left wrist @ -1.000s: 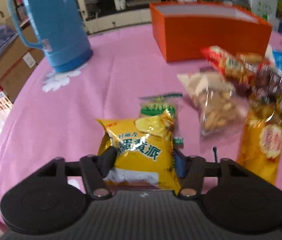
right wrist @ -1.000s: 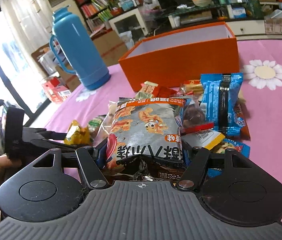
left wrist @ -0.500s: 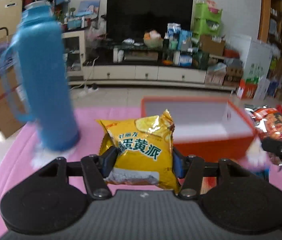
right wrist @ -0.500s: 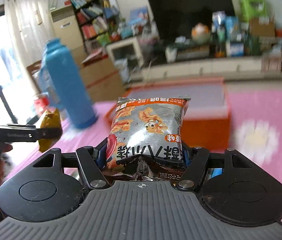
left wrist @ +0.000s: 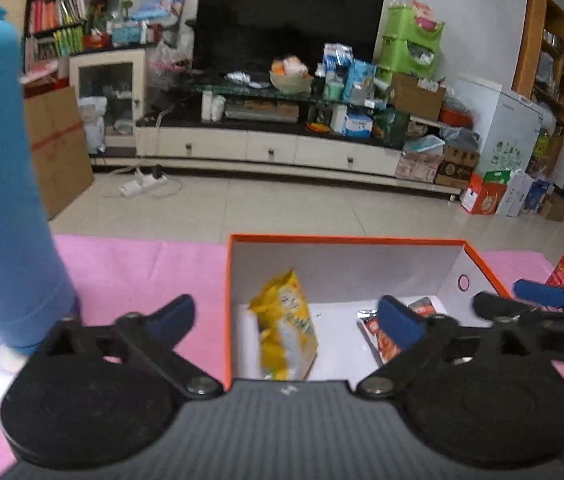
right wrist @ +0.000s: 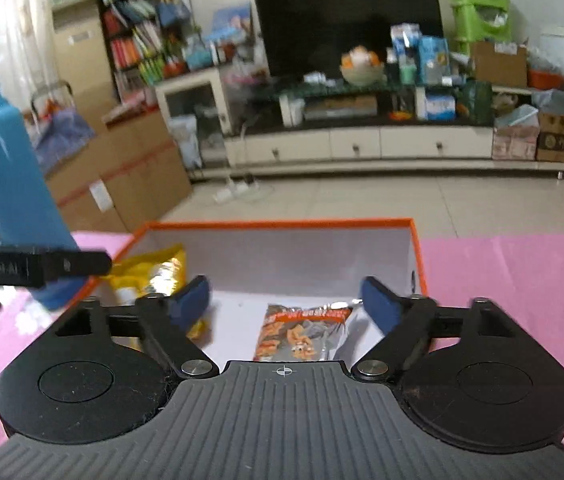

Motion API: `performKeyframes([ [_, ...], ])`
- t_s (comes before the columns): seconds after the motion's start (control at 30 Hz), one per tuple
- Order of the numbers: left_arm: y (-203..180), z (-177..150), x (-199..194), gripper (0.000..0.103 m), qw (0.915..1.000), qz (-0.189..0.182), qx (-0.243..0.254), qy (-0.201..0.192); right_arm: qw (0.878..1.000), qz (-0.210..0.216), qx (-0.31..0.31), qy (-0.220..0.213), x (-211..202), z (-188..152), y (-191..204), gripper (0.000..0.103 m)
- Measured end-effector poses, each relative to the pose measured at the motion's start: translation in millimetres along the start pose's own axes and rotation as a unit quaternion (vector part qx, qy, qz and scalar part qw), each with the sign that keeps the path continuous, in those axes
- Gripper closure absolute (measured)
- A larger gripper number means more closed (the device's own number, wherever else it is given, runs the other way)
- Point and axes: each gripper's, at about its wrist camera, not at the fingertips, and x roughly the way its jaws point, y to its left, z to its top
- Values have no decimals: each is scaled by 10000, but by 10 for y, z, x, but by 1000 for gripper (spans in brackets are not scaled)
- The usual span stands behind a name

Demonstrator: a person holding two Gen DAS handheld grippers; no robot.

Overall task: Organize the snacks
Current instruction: 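Withdraw both tools from the box back to the snack pile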

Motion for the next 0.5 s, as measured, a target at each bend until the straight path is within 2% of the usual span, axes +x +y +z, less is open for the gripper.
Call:
performKeyframes([
  [0.17, -19, -361, -559, 4, 10000, -51, 1, 63, 9994, 260, 214, 26, -425, -132, -63, 26],
  [0.23, -10, -539, -789, 4, 10000, -34, -14, 75, 9986, 351, 401, -7, -671, -281, -66, 19],
  [0.37, -43, -977, -1224, 4, 9996, 123, 45, 250, 9975, 308, 640, 72, -1142, -775, -37, 18],
  [0.5, -121, -1492, -1581, 4, 9981, 107, -36, 606, 9932, 266, 1092, 291, -1545, -1323, -70, 18],
])
